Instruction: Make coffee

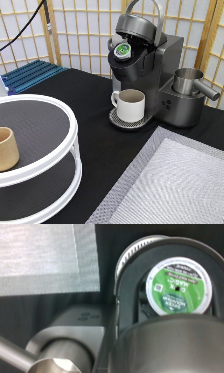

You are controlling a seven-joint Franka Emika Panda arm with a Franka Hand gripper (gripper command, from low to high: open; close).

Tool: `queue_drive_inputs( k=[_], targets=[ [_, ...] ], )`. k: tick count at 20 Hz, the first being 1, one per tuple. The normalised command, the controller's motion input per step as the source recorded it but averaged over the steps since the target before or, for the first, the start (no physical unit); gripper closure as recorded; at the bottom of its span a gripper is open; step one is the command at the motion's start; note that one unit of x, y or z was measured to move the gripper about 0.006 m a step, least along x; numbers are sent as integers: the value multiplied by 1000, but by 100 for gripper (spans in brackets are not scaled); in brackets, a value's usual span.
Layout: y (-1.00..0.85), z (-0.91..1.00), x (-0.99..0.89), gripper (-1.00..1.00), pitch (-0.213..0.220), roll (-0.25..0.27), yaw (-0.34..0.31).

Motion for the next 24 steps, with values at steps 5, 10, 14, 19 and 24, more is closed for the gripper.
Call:
queue_drive_inputs(
  k=[5,10,14,19,24],
  targets=[
    [374,99,446,-100,85,-228,-51],
    [155,16,322,-100,103,-193,-34],
    [-10,0,243,-100,104,-128,-9],
    [-27,-23,219,-100,88,-117,-2],
    [-100,-66,208,-100,77,-80,-1]
  ],
)
